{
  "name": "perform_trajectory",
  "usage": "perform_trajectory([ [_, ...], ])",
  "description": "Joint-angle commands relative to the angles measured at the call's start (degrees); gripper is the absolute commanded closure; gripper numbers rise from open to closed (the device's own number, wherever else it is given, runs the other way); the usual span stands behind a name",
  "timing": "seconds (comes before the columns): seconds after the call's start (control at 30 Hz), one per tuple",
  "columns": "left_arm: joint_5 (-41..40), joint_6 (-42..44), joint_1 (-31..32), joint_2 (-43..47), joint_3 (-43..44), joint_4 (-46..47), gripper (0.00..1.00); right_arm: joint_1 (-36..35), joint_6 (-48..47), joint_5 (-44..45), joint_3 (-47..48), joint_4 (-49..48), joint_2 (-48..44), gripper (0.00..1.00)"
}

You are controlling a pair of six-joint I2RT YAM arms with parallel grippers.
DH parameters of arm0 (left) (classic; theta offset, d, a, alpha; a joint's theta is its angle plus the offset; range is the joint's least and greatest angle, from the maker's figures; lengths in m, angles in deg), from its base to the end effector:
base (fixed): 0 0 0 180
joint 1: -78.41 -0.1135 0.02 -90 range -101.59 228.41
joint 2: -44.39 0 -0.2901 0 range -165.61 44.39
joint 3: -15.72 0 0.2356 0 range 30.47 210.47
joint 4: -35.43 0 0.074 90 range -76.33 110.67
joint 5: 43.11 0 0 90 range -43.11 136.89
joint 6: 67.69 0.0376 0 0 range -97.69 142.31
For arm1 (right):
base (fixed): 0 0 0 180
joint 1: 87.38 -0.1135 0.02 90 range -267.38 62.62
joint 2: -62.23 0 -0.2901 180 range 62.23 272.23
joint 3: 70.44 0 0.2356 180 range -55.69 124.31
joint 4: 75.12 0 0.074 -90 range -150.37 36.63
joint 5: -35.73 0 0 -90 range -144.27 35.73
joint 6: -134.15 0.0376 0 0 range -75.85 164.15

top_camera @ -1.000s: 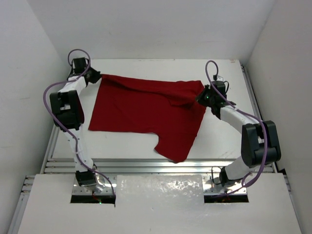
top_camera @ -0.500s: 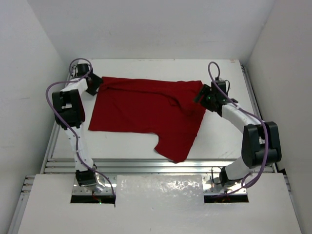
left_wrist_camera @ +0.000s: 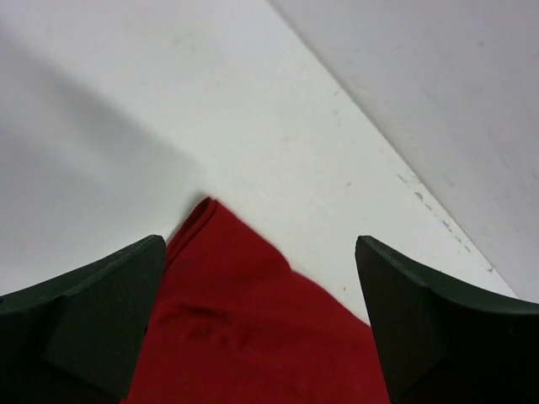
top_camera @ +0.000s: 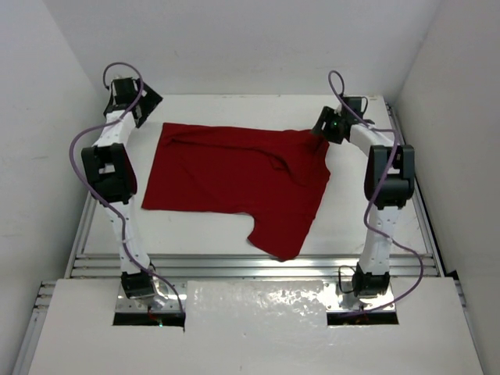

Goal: Fold and stack the t-shirts
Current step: Fold the flattened tshirt in 1/3 of the way

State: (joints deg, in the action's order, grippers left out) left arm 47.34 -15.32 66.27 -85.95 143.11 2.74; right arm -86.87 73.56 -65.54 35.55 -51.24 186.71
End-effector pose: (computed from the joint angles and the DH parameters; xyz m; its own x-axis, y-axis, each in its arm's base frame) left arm 0.5219 0.1120 0.2575 -0.3266 -0.6948 -0.6408 -0.5094 0.7005 -0.4998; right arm 0.4896 0.0030 0.2032 -0.6537 0.4874 -0.5789 0.2127 0.8525 0.4775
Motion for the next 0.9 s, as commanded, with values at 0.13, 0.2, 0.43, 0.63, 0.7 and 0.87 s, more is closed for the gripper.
perform_trajectory([
  [0.13,7.63,6.25,-0.51,-8.07,5.83,3.61,0.06,1.33,-4.45,-6.23,18.53,6.43,12.27,0.45],
  [0.2,9.12,7.56,-0.43,-11.23,8.46,2.47,0.09,1.33,-3.75,-6.57,16.87,4.33,12.19,0.46],
  [0.43,12.03,9.59,-0.69,-14.85,10.05,3.25,0.36,1.42,-3.22,-10.09,14.94,-1.02,13.68,1.00],
  [0.63,14.58,8.62,-1.39,-17.31,12.07,4.13,0.56,2.12,-4.71,-12.64,18.68,-0.62,15.16,1.00],
  [0.7,14.41,9.14,-1.48,-18.19,13.22,2.74,0.54,2.74,-5.68,-12.81,21.33,1.32,16.40,1.00],
  [0.87,10.62,14.68,-1.66,-14.96,7.89,2.89,0.23,3.27,-6.38,-15.97,23.90,3.27,17.11,1.00],
])
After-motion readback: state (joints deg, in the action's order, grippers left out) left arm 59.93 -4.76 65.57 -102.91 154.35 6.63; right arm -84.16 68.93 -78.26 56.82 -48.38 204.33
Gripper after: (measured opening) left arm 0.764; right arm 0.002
